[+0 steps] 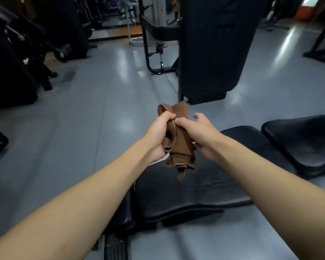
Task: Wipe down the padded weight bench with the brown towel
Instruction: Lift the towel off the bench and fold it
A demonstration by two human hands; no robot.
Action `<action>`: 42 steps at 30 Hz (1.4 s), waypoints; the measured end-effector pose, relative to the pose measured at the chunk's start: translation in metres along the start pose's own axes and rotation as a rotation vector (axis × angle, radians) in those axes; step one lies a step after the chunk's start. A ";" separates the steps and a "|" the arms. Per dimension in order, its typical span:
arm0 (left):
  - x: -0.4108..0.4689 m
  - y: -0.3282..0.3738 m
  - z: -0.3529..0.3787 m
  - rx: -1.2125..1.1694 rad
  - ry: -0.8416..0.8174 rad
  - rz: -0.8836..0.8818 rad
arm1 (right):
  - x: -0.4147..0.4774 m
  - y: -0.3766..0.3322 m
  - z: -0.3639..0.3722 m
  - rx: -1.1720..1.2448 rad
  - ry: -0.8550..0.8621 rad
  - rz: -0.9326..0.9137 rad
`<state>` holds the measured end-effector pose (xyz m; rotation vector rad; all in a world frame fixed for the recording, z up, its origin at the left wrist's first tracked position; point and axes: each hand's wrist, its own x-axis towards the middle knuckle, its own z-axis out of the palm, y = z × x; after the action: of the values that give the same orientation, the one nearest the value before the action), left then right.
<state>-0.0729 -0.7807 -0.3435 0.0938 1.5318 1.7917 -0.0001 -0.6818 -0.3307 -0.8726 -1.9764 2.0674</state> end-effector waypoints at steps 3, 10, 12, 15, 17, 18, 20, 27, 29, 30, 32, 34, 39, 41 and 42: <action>-0.028 0.062 0.068 0.069 -0.060 -0.028 | -0.034 -0.068 -0.050 -0.006 0.049 0.030; -0.077 0.161 0.233 0.074 -0.208 -0.056 | -0.099 -0.204 -0.175 0.103 0.244 0.013; -0.084 0.177 0.280 0.080 -0.246 -0.054 | -0.116 -0.232 -0.216 0.153 0.267 0.016; -0.091 0.188 0.340 0.090 -0.267 -0.064 | -0.136 -0.257 -0.272 0.178 0.285 0.023; -0.095 0.191 0.373 0.135 -0.319 -0.071 | -0.144 -0.266 -0.303 0.191 0.301 0.015; -0.095 0.190 0.386 0.169 -0.344 -0.065 | -0.146 -0.269 -0.316 0.211 0.295 0.013; -0.096 0.189 0.407 0.219 -0.360 -0.079 | -0.151 -0.272 -0.340 0.292 0.260 0.020; -0.055 0.188 0.444 0.169 -0.338 -0.087 | -0.130 -0.276 -0.400 0.366 0.170 0.050; -0.036 0.195 0.448 0.148 -0.325 -0.068 | -0.109 -0.280 -0.409 0.324 0.246 0.046; -0.024 0.201 0.449 0.141 -0.318 -0.060 | -0.097 -0.284 -0.414 0.307 0.299 0.049; 0.000 0.212 0.452 0.162 -0.300 -0.036 | -0.073 -0.292 -0.424 0.267 0.385 0.053; 0.029 0.222 0.457 0.213 -0.314 -0.018 | -0.046 -0.302 -0.434 0.205 0.446 0.026; 0.097 0.250 0.486 0.180 -0.521 -0.219 | 0.016 -0.321 -0.460 0.254 0.502 -0.058; 0.122 0.248 0.498 0.160 -0.533 -0.298 | 0.033 -0.324 -0.474 0.185 0.535 -0.060; 0.134 0.245 0.505 0.155 -0.508 -0.314 | 0.041 -0.323 -0.482 0.133 0.563 -0.054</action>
<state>-0.0304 -0.2888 -0.0449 0.3379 1.2324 1.2771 0.1175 -0.2059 -0.0165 -1.1927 -1.5261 1.6544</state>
